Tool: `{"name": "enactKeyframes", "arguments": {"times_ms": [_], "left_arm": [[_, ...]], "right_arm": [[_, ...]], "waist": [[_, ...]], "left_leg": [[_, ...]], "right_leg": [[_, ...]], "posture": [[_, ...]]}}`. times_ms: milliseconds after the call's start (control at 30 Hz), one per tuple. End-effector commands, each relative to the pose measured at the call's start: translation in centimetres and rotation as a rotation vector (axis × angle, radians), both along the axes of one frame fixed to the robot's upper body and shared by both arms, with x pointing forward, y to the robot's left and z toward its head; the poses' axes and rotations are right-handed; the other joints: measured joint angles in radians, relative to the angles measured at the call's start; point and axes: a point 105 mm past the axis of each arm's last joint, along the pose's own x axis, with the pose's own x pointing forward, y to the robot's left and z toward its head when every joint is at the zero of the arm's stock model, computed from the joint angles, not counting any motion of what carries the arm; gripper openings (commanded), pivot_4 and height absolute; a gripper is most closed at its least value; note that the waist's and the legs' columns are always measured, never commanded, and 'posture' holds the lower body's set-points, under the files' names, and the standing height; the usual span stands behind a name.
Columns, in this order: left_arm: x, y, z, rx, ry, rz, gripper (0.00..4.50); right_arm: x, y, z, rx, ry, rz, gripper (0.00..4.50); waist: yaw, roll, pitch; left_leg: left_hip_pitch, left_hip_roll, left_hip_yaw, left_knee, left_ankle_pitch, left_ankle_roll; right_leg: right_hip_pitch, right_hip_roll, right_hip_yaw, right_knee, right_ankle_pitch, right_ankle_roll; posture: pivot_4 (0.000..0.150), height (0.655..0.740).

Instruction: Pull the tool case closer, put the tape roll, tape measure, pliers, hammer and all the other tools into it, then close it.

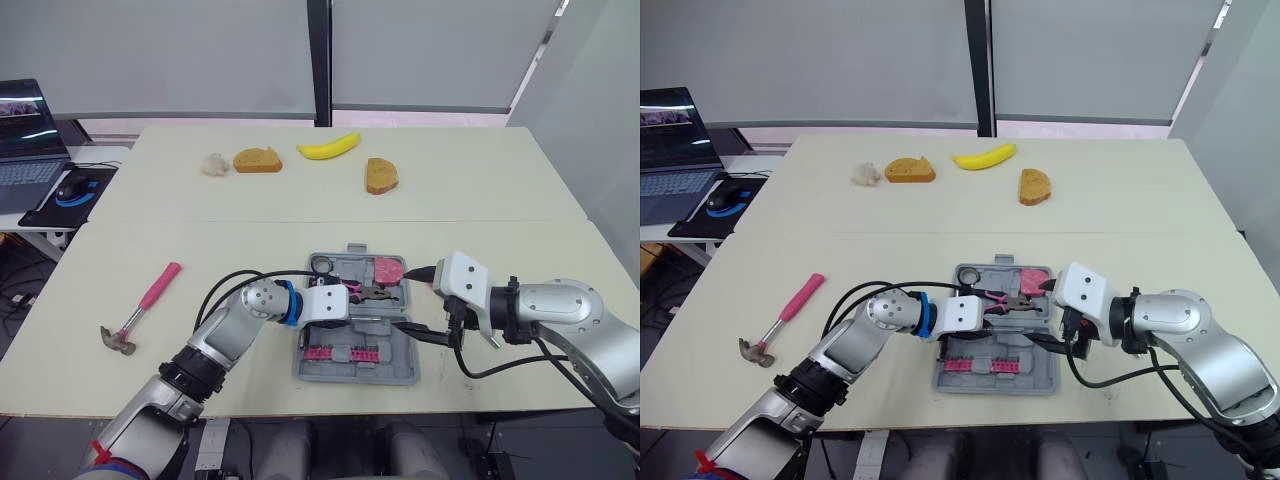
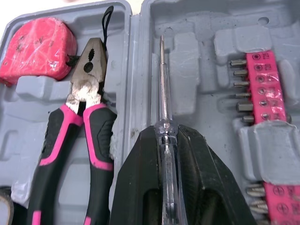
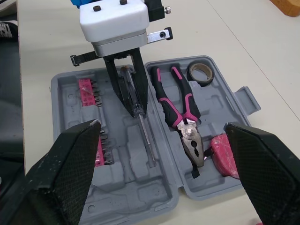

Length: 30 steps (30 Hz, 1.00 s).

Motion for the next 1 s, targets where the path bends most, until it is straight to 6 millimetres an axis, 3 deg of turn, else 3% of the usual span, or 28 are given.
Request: {"name": "enactKeyframes", "arguments": {"times_ms": [33,867,1000], "left_arm": [[-0.1,-0.1,0.1,0.008,-0.022,-0.011,0.18],[-0.2,-0.1,-0.7,0.012,-0.017,-0.002,0.18],[0.0,-0.7,0.5,-0.045,-0.060,-0.001,1.44]], "right_arm": [[-0.4,0.6,0.9,0.004,-0.048,0.031,4.50],[0.1,0.8,1.3,0.017,-0.069,0.014,4.50],[0.3,0.9,1.5,0.029,-0.073,0.017,4.50]], "waist": [[0.000,0.000,0.000],[0.002,0.000,0.000],[0.002,0.000,0.000]], "left_leg": [[0.000,0.000,0.000,0.000,0.000,0.000],[0.000,-0.001,0.000,0.003,0.000,0.000],[0.000,0.000,0.000,0.003,0.000,0.000]], "right_leg": [[0.000,0.000,0.000,0.000,0.000,0.000],[0.001,0.000,0.000,0.001,0.000,0.000],[0.001,0.000,0.000,0.001,0.000,0.000]], "posture": [[0.150,0.7400],[0.150,0.7400],[0.150,0.7400]]}}
